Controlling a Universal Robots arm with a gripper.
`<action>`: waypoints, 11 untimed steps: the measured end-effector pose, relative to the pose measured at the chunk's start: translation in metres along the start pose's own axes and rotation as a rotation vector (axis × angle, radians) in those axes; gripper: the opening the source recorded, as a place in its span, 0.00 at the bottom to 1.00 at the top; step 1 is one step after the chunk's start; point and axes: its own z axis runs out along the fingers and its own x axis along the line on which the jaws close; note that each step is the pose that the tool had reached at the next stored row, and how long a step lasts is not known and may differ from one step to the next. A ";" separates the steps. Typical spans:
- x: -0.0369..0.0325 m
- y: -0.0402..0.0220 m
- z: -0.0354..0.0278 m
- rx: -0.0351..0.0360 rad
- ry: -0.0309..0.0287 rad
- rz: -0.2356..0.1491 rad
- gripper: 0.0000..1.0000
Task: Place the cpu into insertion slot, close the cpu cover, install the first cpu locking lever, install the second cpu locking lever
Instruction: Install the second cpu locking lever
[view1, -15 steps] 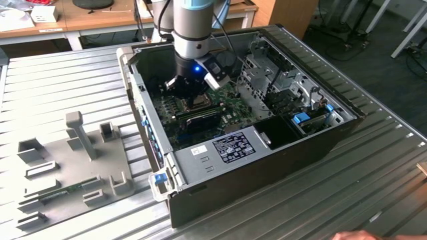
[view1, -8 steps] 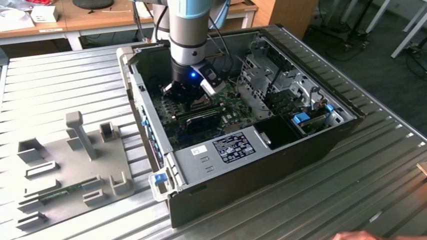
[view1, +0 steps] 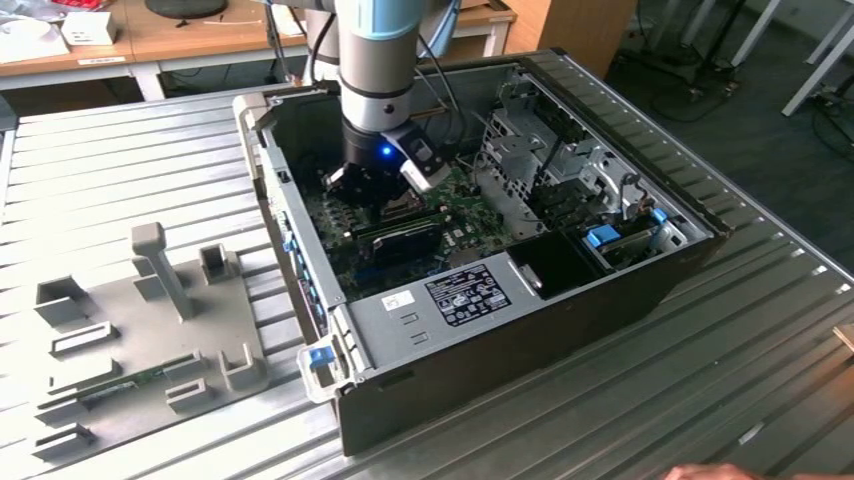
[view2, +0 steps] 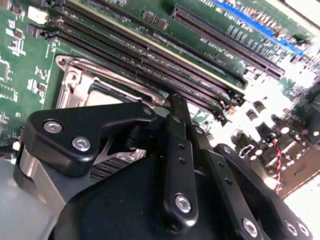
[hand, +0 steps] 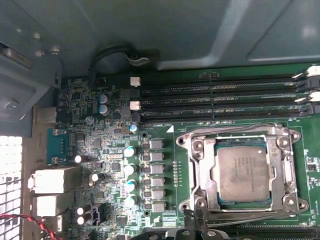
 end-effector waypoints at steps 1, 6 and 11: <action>0.0000 0.0000 0.0000 -0.0075 0.0006 0.000 0.11; 0.0001 0.0000 0.0009 -0.0278 0.0016 0.001 0.11; 0.0005 -0.0005 0.0046 -0.0270 0.0023 0.000 0.11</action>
